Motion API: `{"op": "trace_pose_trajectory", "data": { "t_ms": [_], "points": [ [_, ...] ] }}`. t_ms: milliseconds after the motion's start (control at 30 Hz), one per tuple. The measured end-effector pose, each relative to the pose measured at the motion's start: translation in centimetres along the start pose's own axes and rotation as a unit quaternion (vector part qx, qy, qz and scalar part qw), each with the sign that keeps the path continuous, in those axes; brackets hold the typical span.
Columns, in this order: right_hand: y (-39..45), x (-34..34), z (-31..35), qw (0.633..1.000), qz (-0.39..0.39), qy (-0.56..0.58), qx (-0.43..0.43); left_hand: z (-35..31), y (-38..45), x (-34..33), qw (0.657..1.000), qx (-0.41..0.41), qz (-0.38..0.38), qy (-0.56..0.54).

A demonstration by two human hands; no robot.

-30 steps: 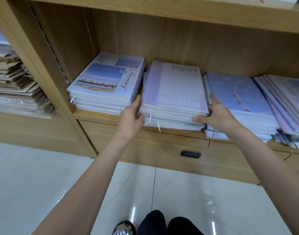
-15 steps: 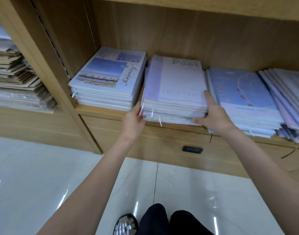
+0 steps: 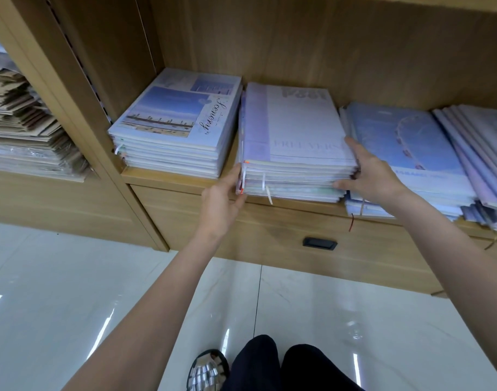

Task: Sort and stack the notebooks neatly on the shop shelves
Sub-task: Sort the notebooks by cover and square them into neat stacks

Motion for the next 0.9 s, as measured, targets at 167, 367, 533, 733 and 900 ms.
{"op": "trace_pose_trajectory", "data": {
  "t_ms": [167, 367, 533, 733, 900],
  "points": [
    [0.2, -1.7, 0.5, 0.996, 0.054, -0.060, -0.026, 1.4, 1.1, -1.3, 0.996, 0.065, 0.056, -0.019],
    [-0.6, -2.4, 0.9, 0.998, -0.010, -0.060, -0.010, 1.6, 1.6, -0.3, 0.995, 0.085, 0.043, -0.029],
    [-1.0, -2.9, 1.1, 0.995, -0.083, -0.046, 0.011, 2.4, 2.2, 0.5, 0.995, 0.083, -0.007, -0.045],
    [-1.0, -3.4, 0.2, 0.991, -0.134, 0.015, -0.007, 2.4, 2.8, 0.6, 0.997, 0.073, -0.013, 0.018],
    [-0.2, -3.6, -0.9, 0.987, -0.159, 0.024, -0.020, 2.1, 2.6, 1.4, 0.994, 0.095, -0.042, -0.025]
  ]
}}
Point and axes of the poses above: each hand's wrist, its own y-axis towards the middle knuckle, its own x-axis out of the back of the hand, z = x × y, the point moved 8 cm from there along y, towards the middle knuckle, and after that the axes turned 9 degrees about z, right-handed, at the moved point
